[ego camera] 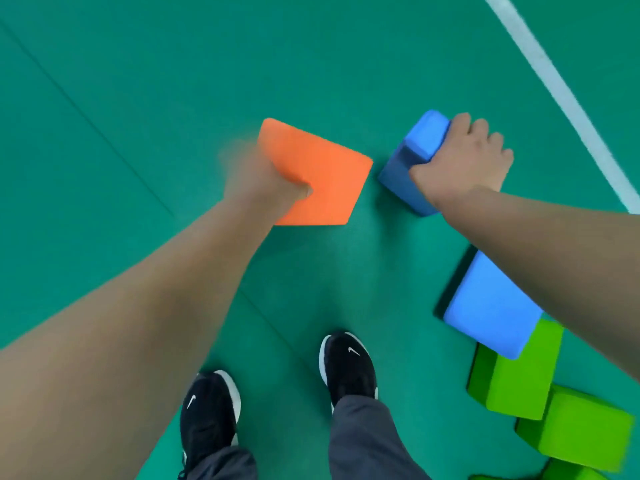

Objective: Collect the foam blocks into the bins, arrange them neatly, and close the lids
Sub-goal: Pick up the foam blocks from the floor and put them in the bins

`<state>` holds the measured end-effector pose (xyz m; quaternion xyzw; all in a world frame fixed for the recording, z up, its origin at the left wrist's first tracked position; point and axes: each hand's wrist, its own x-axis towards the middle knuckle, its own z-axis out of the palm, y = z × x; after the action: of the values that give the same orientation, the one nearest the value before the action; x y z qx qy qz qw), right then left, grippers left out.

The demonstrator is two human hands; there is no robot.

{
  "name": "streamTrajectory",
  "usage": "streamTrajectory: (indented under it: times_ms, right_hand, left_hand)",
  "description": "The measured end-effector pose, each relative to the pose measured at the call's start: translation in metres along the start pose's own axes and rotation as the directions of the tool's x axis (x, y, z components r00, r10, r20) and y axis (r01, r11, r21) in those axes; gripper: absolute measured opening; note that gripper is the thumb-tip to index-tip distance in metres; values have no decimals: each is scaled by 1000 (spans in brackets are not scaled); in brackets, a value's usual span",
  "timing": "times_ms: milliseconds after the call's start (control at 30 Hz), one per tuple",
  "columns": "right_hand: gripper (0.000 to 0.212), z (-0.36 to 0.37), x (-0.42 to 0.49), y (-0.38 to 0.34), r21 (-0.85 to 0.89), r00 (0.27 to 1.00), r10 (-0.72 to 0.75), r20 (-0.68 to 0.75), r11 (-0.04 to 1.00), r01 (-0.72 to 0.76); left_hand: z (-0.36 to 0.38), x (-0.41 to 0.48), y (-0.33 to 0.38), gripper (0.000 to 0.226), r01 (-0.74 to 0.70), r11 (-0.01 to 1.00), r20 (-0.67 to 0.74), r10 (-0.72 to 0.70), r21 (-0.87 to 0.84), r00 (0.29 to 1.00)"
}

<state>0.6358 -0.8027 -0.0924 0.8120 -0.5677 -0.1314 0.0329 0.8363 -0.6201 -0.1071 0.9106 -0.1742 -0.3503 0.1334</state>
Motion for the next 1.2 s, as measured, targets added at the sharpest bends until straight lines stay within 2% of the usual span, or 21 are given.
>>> streamTrajectory:
  times_ms: [67, 167, 300, 433, 600, 667, 733, 833, 1000, 1200]
  right_hand:
    - [61, -12, -9, -29, -75, 998, -47, 44, 996, 50]
    - [66, -29, -30, -83, -203, 967, -225, 120, 948, 246]
    - [66, -50, -98, -171, -185, 874, -416, 253, 866, 465]
    - [60, -77, -219, -257, -81, 673, -608, 421, 714, 696]
    - [56, -107, -389, -315, -51, 358, -802, 479, 381, 923]
    - [54, -112, -448, -324, -76, 251, -848, 466, 244, 967]
    - [52, -110, -493, -327, -106, 199, -866, 458, 169, 980]
    - [51, -99, -545, -330, -123, 164, -847, 505, 118, 985]
    - [54, -100, -631, -355, -106, 148, -813, 564, 106, 989]
    - [56, -144, -756, -405, -69, -26, -899, 438, -62, 996]
  left_hand:
    - [-3, -24, -39, 103, 41, 995, 8, -41, -89, 999]
    - [-14, -59, -104, 106, 149, 983, -3, -150, -108, 989]
    - [-46, -116, -197, 91, 283, 956, 1, -284, -75, 959]
    - [-88, -191, -286, 87, 417, 905, -21, -420, -85, 907]
    - [-119, -294, -378, 84, 537, 818, -72, -560, -204, 826]
    - [-117, -331, -412, 79, 570, 786, -54, -597, -238, 801]
    - [-109, -364, -442, 78, 595, 750, -25, -627, -290, 779]
    - [-98, -412, -485, 81, 615, 702, -2, -659, -359, 752]
    - [-96, -494, -562, 86, 621, 615, -28, -721, -486, 692]
    - [-140, -592, -647, 90, 566, 469, -152, -843, -679, 516]
